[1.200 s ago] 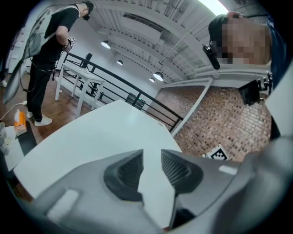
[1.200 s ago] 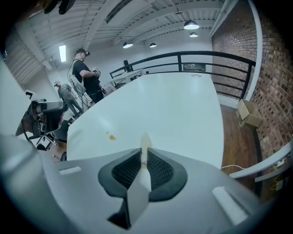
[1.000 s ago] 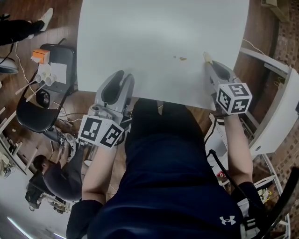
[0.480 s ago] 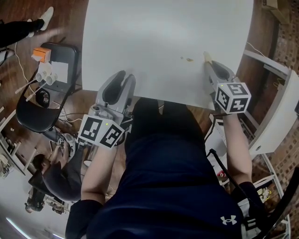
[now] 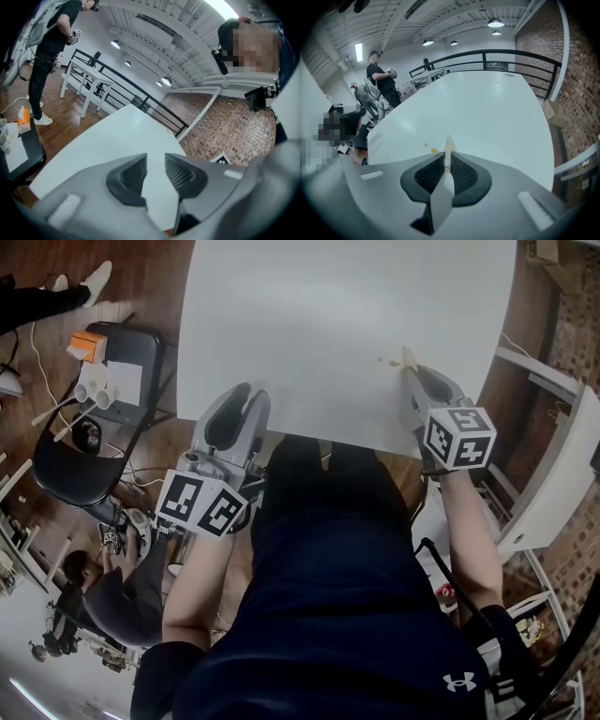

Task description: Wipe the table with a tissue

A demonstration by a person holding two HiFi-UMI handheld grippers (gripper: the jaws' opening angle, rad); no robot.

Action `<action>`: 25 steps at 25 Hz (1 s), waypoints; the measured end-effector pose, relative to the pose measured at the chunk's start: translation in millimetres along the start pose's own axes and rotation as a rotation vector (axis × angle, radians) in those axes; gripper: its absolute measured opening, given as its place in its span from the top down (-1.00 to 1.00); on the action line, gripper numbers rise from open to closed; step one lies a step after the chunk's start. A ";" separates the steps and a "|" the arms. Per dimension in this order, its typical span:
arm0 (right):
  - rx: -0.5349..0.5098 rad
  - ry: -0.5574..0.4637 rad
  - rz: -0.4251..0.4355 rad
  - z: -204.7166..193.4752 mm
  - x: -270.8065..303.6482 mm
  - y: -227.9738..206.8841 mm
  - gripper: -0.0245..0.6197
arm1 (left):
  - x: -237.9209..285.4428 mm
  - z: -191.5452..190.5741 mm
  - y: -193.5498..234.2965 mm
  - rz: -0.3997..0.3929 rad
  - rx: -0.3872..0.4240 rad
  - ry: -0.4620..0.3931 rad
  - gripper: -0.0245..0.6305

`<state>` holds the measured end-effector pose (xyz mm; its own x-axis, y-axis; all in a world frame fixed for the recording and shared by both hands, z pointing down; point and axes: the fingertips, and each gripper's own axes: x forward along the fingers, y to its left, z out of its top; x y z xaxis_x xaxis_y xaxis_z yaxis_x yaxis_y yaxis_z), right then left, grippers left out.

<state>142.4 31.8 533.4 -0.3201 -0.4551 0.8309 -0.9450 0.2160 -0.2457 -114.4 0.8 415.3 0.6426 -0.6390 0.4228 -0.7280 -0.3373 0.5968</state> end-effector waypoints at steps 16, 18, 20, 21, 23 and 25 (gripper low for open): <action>-0.006 -0.001 0.022 8.9 14.0 32.2 0.79 | -15.5 12.0 24.2 0.012 -0.018 -0.017 0.56; -0.015 0.002 0.028 10.5 16.7 37.5 0.79 | -17.5 12.8 26.9 0.015 -0.022 -0.018 0.57; -0.021 0.006 0.035 11.9 19.5 42.7 0.79 | -19.3 13.6 29.3 0.017 -0.026 -0.017 0.57; -0.024 0.008 0.039 12.2 20.7 45.3 0.79 | -20.2 14.0 30.2 0.019 -0.027 -0.017 0.57; -0.030 0.011 0.046 12.5 23.2 51.7 0.79 | -21.4 15.2 32.3 0.020 -0.028 -0.017 0.57; -0.037 0.013 0.055 13.4 26.1 58.8 0.79 | -21.4 17.0 34.3 0.019 -0.029 -0.018 0.57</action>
<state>77.6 21.0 533.9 -0.3705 -0.4303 0.8232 -0.9227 0.2723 -0.2729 -157.2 -8.8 415.1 0.6239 -0.6575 0.4224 -0.7329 -0.3048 0.6083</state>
